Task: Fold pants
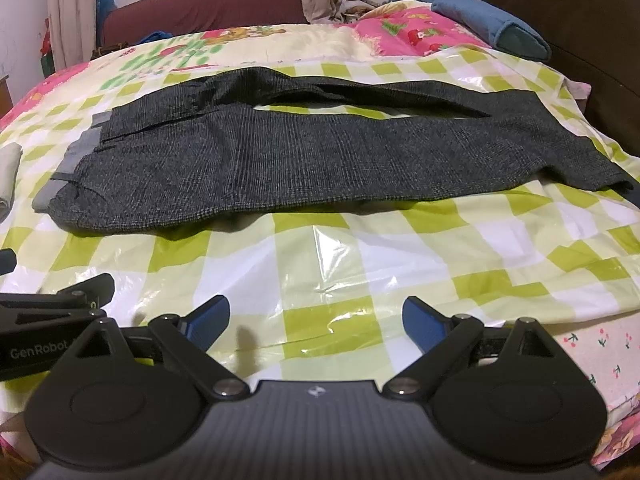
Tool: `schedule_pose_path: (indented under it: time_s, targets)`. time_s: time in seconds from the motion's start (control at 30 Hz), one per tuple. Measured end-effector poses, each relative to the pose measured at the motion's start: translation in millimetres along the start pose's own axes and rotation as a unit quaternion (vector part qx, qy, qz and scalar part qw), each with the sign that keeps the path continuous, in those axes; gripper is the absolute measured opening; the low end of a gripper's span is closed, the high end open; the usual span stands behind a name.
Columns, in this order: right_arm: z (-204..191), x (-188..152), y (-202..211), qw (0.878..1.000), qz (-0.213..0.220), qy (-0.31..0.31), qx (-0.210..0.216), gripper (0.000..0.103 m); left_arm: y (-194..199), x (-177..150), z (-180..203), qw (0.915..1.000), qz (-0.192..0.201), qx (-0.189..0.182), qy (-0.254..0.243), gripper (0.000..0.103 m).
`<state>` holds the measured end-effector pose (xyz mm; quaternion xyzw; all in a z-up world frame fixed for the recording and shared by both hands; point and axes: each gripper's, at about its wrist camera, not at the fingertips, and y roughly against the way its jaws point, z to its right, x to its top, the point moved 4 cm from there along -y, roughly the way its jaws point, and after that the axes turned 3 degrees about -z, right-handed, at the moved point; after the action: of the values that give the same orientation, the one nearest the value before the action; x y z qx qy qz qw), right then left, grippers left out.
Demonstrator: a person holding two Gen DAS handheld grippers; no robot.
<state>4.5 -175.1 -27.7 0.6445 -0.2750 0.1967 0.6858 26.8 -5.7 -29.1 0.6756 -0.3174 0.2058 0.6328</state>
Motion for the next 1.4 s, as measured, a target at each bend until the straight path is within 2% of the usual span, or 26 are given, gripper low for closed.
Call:
schedule_pose_path:
  time_s: [1.4]
  targets:
    - [-3.3, -1.1, -3.3, 1.0, -0.006, 0.009, -0.001, 0.093, -0.5, -1.2, 2.3, 0.9999, 0.005, 0.008, -0.01, 0.103]
